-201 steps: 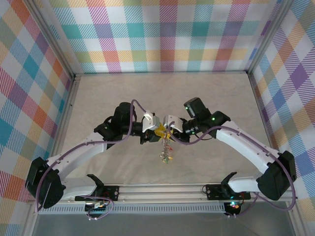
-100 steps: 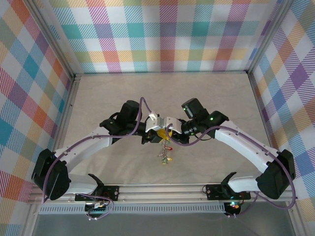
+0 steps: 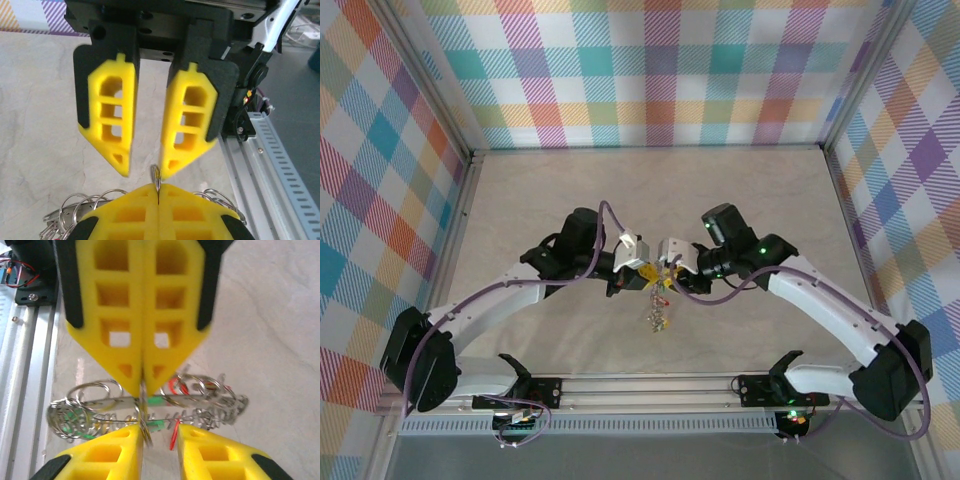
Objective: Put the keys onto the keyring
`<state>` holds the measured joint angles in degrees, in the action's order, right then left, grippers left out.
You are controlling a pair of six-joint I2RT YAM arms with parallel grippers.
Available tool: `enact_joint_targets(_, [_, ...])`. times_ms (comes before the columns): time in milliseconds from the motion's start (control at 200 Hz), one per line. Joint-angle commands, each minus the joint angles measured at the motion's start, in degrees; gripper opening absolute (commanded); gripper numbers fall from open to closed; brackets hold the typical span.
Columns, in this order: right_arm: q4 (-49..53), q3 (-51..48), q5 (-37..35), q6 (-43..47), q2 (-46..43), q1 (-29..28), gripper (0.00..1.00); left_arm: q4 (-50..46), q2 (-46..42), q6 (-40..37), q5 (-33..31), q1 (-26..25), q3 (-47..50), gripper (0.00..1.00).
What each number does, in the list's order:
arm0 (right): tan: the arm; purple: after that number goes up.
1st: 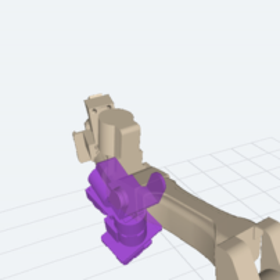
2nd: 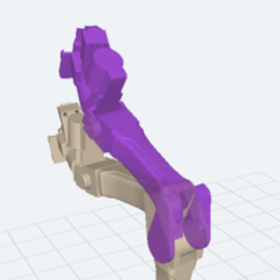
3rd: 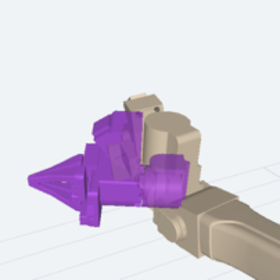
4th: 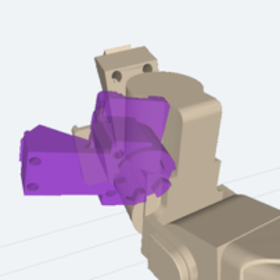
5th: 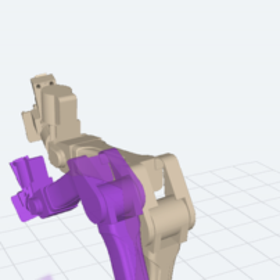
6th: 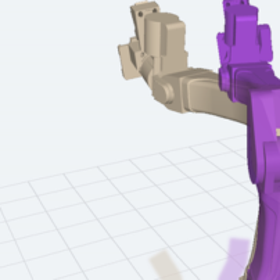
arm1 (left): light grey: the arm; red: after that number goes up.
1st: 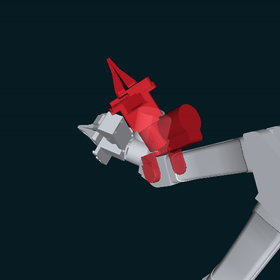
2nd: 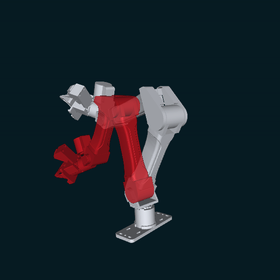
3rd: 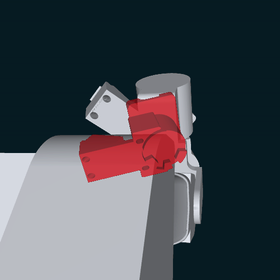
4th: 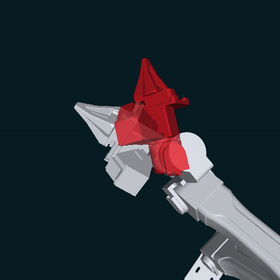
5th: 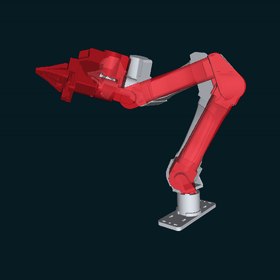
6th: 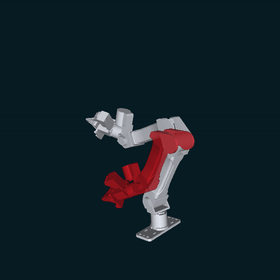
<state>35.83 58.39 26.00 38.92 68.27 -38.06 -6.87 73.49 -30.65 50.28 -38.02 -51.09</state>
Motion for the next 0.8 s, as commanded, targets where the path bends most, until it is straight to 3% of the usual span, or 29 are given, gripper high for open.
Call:
enact_joint_targets(0, [-2.15,-2.38,1.6,-2.13,-3.22,0.8,0.25,6.27,-1.87,3.12,5.24,-0.04,0.36,0.0])
enact_joint_targets(165, [-4.05,-4.46,4.39,-3.91,-5.2,0.72,0.22,11.2,-2.44,5.84,5.28,0.31,2.03,0.0])
enact_joint_targets(795, [-10.29,-5.48,8.09,-4.9,-5.39,0.71,0.2,15.11,-3.36,7.9,4.42,0.51,3.49,0.0])
